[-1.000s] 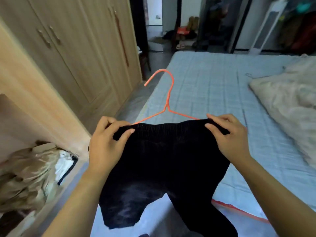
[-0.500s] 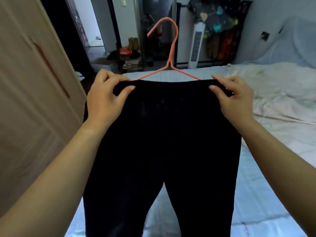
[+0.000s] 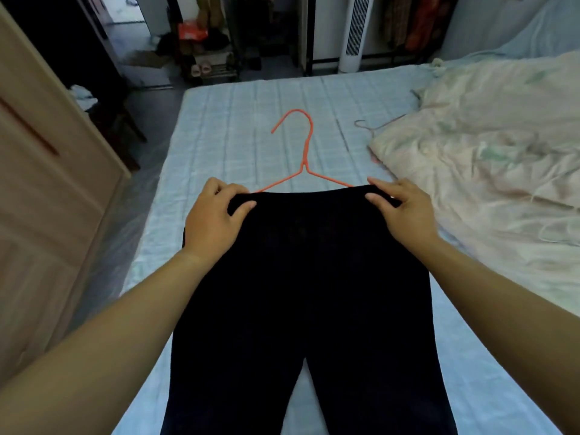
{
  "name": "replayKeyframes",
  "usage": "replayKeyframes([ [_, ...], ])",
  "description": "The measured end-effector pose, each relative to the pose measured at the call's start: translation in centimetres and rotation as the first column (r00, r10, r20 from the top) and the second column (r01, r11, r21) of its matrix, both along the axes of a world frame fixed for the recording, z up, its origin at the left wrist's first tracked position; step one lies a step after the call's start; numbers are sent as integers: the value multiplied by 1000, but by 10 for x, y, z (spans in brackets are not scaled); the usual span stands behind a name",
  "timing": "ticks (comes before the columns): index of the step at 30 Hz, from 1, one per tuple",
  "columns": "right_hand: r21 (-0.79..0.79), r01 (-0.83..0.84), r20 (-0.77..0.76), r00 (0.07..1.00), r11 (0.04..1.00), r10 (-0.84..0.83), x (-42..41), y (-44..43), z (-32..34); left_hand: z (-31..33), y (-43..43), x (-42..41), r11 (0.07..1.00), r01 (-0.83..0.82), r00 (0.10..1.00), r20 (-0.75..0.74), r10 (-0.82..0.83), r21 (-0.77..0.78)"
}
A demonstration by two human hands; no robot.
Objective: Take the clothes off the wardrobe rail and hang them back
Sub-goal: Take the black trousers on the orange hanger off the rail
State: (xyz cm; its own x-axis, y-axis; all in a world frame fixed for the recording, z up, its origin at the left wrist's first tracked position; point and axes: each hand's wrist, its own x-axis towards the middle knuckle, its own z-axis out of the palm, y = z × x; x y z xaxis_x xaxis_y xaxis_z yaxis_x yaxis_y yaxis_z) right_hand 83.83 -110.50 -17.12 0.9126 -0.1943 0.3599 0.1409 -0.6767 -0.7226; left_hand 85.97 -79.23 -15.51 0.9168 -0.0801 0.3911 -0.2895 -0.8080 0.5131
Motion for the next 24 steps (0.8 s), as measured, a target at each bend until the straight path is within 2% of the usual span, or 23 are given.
replayKeyframes([
  [7,27,24,-127,992,999,-21,89,-1,-143,-143,-7,80,997,-55,987,-145,64,60],
  [12,20,64,-241,969,998,-57,134,-9,-218,-214,-22,128,985,-87,975,-189,115,148],
  [14,-63,47,-327,943,997,-65,145,-13,-244,-242,-26,135,970,-73,970,-209,123,232],
  [16,-259,-24,-416,905,965,-89,146,-10,-267,-274,-30,126,943,-9,965,-244,95,332],
  [18,-403,-103,-373,926,909,-60,134,3,-285,-302,-34,110,915,61,954,-292,64,399],
  [21,-413,-161,-340,941,896,12,112,24,-299,-324,-32,99,905,93,951,-306,42,416],
  [24,-445,-168,-358,934,880,-3,100,28,-311,-334,-29,100,906,77,960,-275,44,416],
])
